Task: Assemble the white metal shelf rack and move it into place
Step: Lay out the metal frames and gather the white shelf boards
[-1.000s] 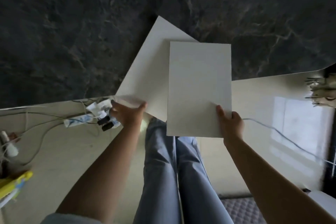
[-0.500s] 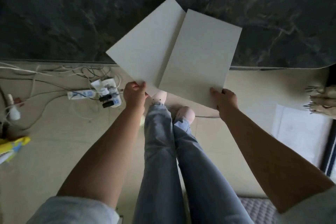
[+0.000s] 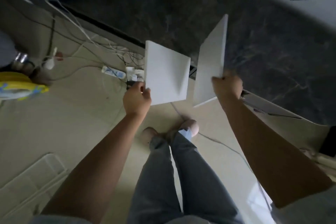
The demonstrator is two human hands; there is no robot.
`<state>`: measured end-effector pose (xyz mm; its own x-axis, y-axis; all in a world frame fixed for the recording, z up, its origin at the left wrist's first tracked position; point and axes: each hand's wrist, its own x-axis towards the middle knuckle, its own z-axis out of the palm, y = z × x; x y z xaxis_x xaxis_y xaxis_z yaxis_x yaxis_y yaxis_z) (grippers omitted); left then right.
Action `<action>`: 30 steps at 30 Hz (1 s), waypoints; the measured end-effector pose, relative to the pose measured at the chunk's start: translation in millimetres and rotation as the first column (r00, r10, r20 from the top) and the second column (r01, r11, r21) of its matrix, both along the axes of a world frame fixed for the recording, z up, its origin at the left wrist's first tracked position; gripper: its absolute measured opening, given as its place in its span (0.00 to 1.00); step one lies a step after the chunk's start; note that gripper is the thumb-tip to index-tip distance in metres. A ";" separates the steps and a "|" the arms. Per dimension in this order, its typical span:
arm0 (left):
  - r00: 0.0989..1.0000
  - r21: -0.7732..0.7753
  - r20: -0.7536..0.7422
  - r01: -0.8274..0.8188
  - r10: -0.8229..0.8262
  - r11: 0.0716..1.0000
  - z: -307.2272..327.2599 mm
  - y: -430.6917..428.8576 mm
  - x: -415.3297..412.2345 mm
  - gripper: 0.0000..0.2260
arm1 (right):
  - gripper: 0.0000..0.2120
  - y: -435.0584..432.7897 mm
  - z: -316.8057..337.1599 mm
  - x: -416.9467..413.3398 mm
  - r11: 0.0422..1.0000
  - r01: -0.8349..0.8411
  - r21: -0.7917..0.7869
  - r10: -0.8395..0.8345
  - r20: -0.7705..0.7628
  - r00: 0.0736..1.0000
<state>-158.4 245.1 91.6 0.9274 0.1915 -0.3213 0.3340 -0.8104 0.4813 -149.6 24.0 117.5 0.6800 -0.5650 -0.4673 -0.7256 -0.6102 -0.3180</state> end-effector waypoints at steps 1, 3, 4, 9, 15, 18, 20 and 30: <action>0.999 0.025 -0.007 0.034 -0.033 0.999 2.0 11.9 -8.0 0.09 | 0.10 20.7 -0.3 -4.7 0.992 -0.124 -0.029 0.123 -0.020 0.992; 0.996 0.065 -0.035 0.087 -0.085 0.994 3.7 35.7 -26.2 0.10 | 0.13 61.9 -2.3 -16.9 0.938 -0.338 -0.082 0.334 -0.061 0.941; 0.994 0.083 -0.048 0.100 -0.097 0.992 2.9 47.0 -35.5 0.10 | 0.13 80.1 -4.1 -21.7 0.902 -0.421 -0.100 0.414 -0.081 0.907; 0.966 0.199 -0.255 0.091 -0.038 0.976 -10.4 112.4 -86.0 0.10 | 0.15 166.0 -14.0 -33.5 0.717 -0.690 -0.102 0.665 -0.197 0.720; 0.875 0.285 -0.444 -0.068 0.194 0.956 -27.7 186.0 -150.5 0.11 | 0.13 261.0 -46.4 -73.2 0.400 -0.916 0.025 0.890 -0.249 0.381; 0.808 0.270 -0.466 -0.258 0.360 0.928 -35.6 211.6 -185.9 0.10 | 0.13 301.4 -63.4 -93.2 0.263 -0.962 0.075 0.940 -0.246 0.238; 0.744 0.258 -0.472 -0.397 0.473 0.881 -43.1 223.8 -212.0 0.10 | 0.12 327.7 -72.8 -107.2 0.142 -0.986 0.086 0.960 -0.253 0.117; 0.399 0.277 -0.432 -0.795 0.809 0.540 -60.4 244.0 -363.8 0.13 | 0.12 427.7 -93.5 -205.4 -0.419 -0.907 0.045 0.891 -0.171 -0.421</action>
<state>-522.2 489.1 31.2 0.0709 0.7789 -0.6232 0.9975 -0.0552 0.0446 -355.0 451.7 24.0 0.2410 0.7617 -0.6015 0.8684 -0.4460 -0.2168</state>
